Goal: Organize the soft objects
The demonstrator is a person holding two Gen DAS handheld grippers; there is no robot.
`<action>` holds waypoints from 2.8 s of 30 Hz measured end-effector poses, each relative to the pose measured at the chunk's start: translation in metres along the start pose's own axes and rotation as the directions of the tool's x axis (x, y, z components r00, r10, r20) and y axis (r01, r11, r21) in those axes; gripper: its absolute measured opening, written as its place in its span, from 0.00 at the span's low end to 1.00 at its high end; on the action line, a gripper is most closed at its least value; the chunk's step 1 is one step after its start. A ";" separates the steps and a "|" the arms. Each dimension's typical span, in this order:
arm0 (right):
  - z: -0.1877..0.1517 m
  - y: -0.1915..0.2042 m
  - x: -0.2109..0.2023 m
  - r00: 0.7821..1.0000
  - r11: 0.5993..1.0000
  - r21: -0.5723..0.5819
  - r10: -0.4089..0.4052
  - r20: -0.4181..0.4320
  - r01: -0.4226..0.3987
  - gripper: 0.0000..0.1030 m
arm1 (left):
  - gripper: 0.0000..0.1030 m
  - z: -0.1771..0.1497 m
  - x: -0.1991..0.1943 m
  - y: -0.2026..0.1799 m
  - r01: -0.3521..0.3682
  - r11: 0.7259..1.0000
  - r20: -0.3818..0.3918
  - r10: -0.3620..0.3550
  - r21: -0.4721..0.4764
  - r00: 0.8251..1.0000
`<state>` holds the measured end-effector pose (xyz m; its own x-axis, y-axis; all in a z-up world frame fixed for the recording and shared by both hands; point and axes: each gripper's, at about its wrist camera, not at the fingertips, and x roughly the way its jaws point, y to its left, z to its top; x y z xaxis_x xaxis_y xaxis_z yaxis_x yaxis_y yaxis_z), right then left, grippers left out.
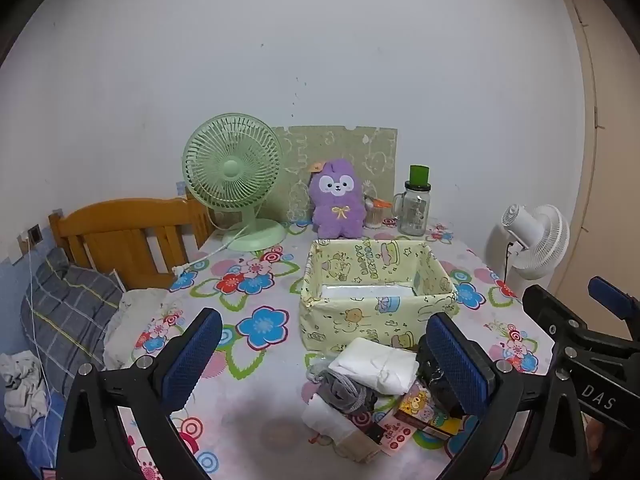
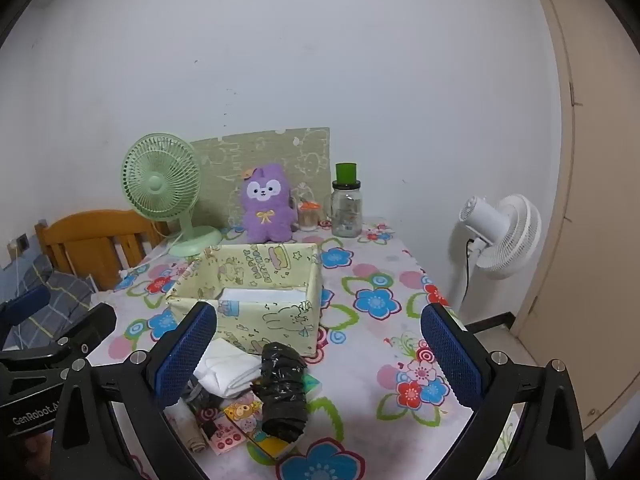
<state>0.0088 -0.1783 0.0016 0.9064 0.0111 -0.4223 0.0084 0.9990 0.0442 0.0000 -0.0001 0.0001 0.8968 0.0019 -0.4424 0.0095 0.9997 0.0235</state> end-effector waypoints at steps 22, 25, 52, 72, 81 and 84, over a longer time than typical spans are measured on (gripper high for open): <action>0.000 0.000 0.002 1.000 1.000 -0.010 -0.010 0.000 0.010 1.00 | 1.00 0.001 0.005 0.002 0.001 1.000 -0.004 -0.001 -0.030 1.000; 0.000 0.003 0.000 1.000 1.000 -0.010 -0.011 0.003 0.011 1.00 | 1.00 0.000 0.005 0.003 -0.007 1.000 -0.005 0.006 -0.029 1.000; 0.000 0.006 0.000 1.000 1.000 -0.018 0.004 0.005 -0.004 1.00 | 1.00 -0.002 0.010 0.008 -0.003 0.999 -0.014 0.003 -0.035 1.000; 0.000 0.003 0.002 1.000 1.000 -0.003 -0.003 0.004 0.003 1.00 | 1.00 -0.005 0.012 0.004 0.009 0.999 -0.023 -0.009 -0.031 1.000; 0.000 0.003 0.008 1.000 1.000 0.000 -0.004 -0.004 0.004 1.00 | 1.00 -0.010 0.018 0.006 0.022 0.999 -0.034 -0.023 -0.028 0.999; -0.001 0.004 0.011 1.000 1.000 -0.004 0.001 -0.009 -0.001 1.00 | 1.00 -0.011 0.020 0.005 0.024 0.999 -0.039 -0.025 -0.023 0.999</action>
<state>0.0186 -0.1738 -0.0035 0.9024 0.0124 -0.4308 0.0059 0.9991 0.0411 0.0133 0.0053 -0.0184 0.8785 -0.0223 -0.4772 0.0209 0.9997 -0.0083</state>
